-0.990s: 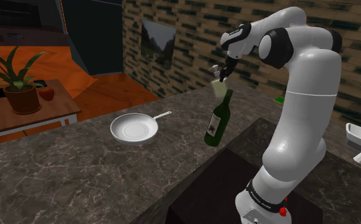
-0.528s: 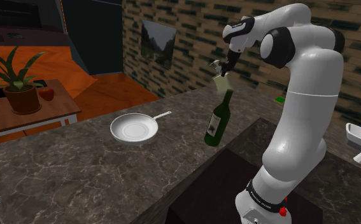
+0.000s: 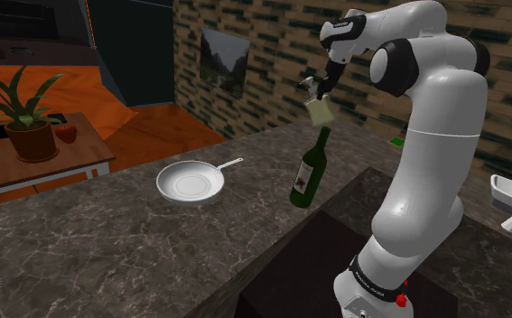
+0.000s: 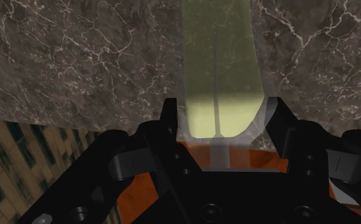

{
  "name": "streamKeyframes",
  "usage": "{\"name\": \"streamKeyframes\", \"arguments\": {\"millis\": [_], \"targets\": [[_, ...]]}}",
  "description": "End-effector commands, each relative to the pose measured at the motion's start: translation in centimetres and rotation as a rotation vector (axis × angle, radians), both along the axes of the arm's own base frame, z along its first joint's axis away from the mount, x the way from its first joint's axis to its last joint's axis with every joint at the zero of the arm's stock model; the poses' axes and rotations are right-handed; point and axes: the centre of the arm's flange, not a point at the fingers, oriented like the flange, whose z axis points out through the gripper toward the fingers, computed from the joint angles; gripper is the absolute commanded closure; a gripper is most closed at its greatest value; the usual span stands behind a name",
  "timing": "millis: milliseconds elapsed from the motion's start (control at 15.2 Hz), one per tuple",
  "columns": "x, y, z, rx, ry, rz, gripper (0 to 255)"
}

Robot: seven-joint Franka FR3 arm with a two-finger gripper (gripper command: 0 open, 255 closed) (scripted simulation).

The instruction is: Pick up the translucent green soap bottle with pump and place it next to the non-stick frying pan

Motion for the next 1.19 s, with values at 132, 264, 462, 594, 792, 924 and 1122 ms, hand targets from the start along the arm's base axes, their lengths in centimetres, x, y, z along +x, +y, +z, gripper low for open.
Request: {"name": "streamKeyframes", "arguments": {"millis": [132, 264, 462, 594, 792, 924, 1122], "targets": [[0.0, 0.0, 2.1, 0.0, 0.0, 0.0, 255], [0.0, 0.0, 3.1, 0.0, 0.0, 0.0, 255], [0.0, 0.0, 4.7, 0.0, 0.0, 0.0, 255], [0.0, 0.0, 5.8, 0.0, 0.0, 0.0, 255], [0.0, 0.0, 7.4, 0.0, 0.0, 0.0, 255], [0.0, 0.0, 8.4, 0.0, 0.0, 0.0, 255], [-0.1, 1.3, 9.0, 0.0, 0.0, 0.0, 255]]}}
